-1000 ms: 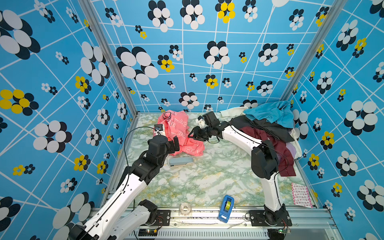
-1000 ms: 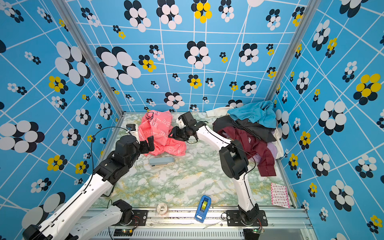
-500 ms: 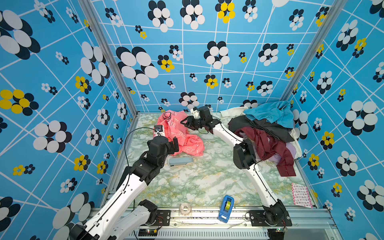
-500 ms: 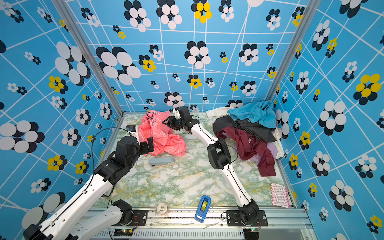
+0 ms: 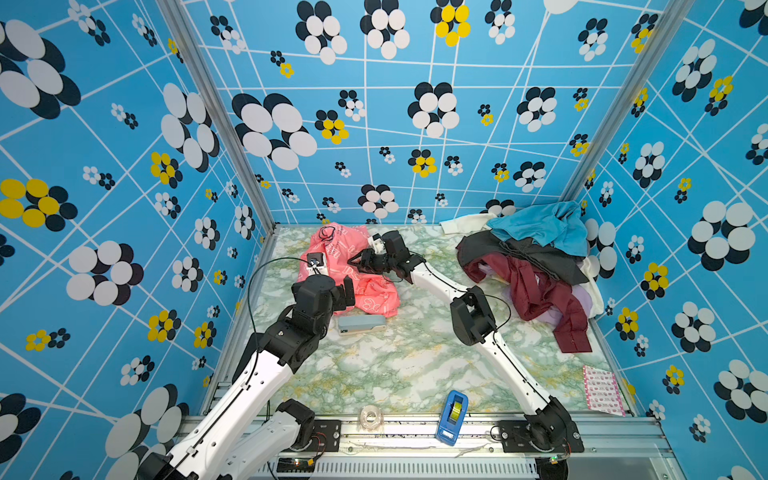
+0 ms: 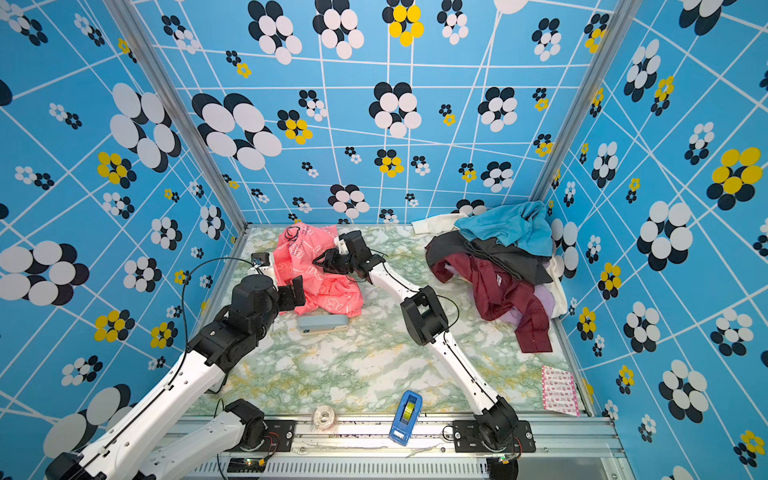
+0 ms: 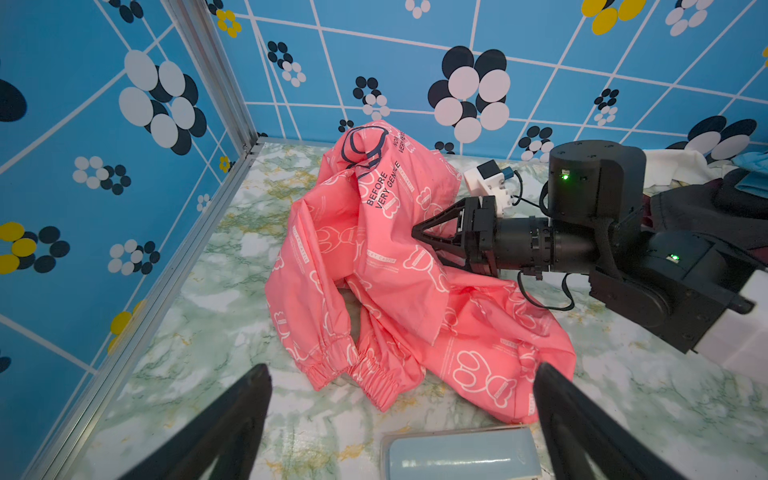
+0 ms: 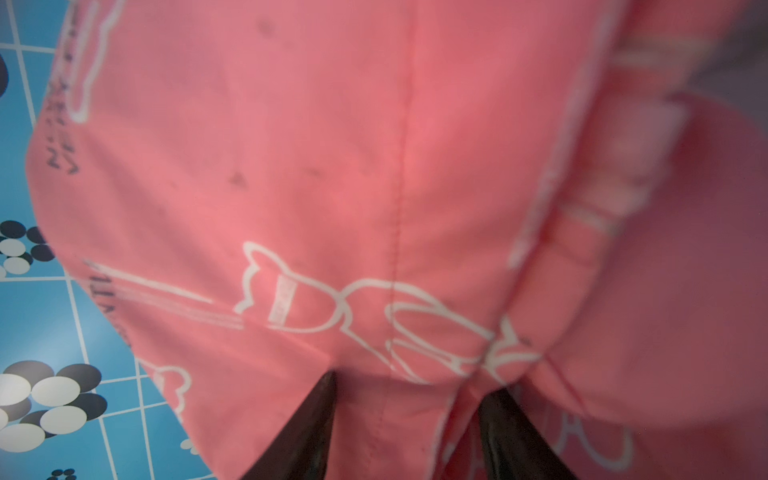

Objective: Pick out a specific cloth from the pile

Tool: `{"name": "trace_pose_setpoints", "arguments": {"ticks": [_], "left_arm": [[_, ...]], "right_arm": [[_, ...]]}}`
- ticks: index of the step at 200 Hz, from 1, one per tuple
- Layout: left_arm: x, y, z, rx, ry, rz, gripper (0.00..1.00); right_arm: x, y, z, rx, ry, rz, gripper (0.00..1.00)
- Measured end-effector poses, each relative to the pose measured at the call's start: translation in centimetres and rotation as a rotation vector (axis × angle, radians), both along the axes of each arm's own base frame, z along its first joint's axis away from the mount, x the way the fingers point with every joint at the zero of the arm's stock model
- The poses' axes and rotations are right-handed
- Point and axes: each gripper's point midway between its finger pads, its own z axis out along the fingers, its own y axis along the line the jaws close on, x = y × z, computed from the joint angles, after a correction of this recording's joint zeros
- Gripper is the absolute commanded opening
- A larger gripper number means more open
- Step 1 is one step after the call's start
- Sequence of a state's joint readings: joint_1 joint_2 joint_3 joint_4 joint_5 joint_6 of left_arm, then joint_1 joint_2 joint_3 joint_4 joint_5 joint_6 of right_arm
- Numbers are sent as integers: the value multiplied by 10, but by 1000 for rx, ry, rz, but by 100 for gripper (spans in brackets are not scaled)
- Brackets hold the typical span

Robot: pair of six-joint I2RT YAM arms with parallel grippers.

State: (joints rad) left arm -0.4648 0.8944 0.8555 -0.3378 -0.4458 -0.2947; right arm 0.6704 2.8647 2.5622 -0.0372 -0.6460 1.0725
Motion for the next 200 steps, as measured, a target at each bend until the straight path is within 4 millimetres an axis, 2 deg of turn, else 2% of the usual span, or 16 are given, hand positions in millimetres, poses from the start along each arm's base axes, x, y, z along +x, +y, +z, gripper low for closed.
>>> {"name": "trace_pose_setpoints", "arguments": {"ticks": [27, 56, 96, 105, 130, 147, 152, 172, 179, 200], "left_arm": [[-3, 2, 5, -8, -16, 0, 99], [-5, 3, 7, -12, -25, 1, 99], [-7, 4, 2, -10, -20, 1, 99], [-8, 4, 1, -10, -19, 1, 99], [-9, 5, 1, -12, -23, 1, 99], [-11, 6, 4, -16, -32, 2, 99], [-11, 6, 5, -18, -34, 3, 99], [-12, 7, 6, -20, -37, 3, 99], [-12, 7, 6, -20, -37, 2, 99], [-11, 7, 5, -21, -36, 4, 99]], "right_arm": [[-11, 18, -2, 45, 12, 22, 57], [-16, 28, -5, 84, 24, 30, 58], [-15, 29, -3, 104, 21, 32, 64], [-15, 28, -3, 98, 13, 34, 72], [-17, 22, 1, 37, -26, 49, 76], [-19, 12, 18, -12, -48, 53, 79], [-20, 9, 26, -24, -55, 54, 88], [-25, -5, 62, -72, -107, 58, 93], [-28, -12, 78, -91, -128, 57, 99], [-42, -36, 117, -153, -195, 55, 99]]}}
